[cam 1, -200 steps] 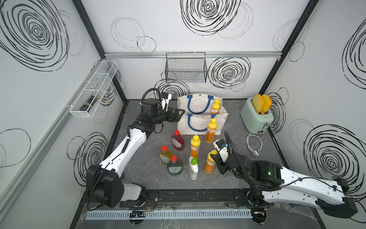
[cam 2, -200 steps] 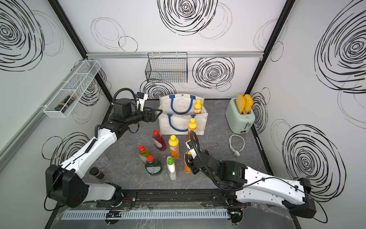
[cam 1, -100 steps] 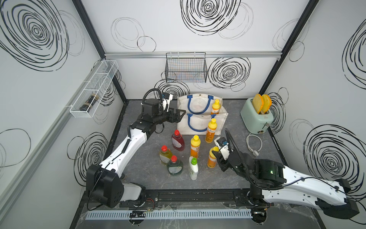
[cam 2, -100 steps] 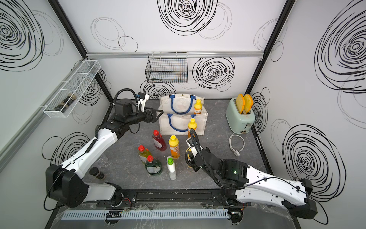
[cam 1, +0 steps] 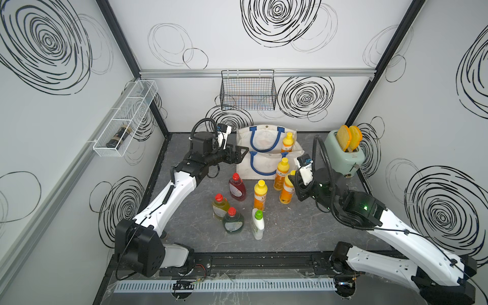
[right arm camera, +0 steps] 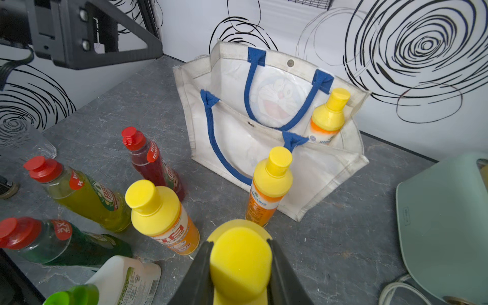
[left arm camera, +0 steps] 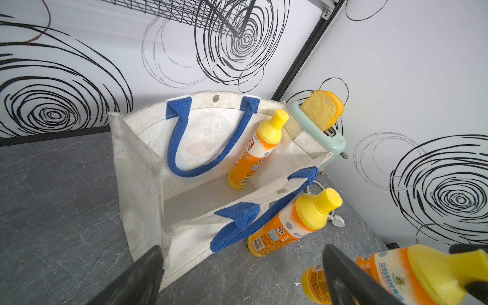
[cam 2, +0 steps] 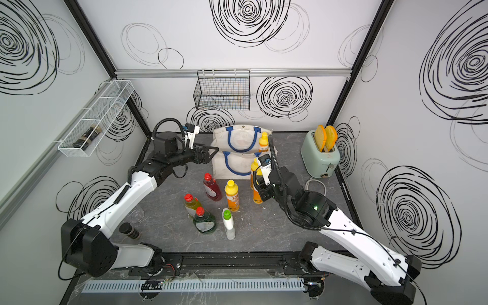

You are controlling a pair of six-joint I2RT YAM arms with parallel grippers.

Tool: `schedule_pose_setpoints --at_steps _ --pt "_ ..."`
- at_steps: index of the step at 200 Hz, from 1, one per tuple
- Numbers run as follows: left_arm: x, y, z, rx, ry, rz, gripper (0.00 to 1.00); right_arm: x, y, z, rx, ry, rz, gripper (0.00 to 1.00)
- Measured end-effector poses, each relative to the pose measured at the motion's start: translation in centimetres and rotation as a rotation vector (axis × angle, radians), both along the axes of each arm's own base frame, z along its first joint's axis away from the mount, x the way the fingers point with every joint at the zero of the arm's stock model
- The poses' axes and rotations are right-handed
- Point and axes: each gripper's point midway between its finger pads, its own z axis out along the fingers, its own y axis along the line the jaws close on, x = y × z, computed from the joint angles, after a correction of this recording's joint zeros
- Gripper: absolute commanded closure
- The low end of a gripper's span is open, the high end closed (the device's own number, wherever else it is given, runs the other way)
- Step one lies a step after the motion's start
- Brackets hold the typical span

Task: Pack dish soap into the shopping bag
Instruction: Pick up the bottle of dish soap at the center of the board.

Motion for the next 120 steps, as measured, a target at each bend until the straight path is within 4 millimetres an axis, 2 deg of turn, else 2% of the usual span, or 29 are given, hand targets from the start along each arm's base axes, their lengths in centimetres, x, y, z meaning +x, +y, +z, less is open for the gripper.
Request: schedule_pose_setpoints --at_steps 32,120 --pt "0.0 0.0 0.0 0.0 0.001 0.0 0.04 1.3 0.2 1.3 0.008 0.0 0.005 1.0" --pt "0.0 -0.1 0.0 0.0 0.0 -0.002 0.04 3.9 -0.5 6.7 0.032 -0.036 -0.01 1.0"
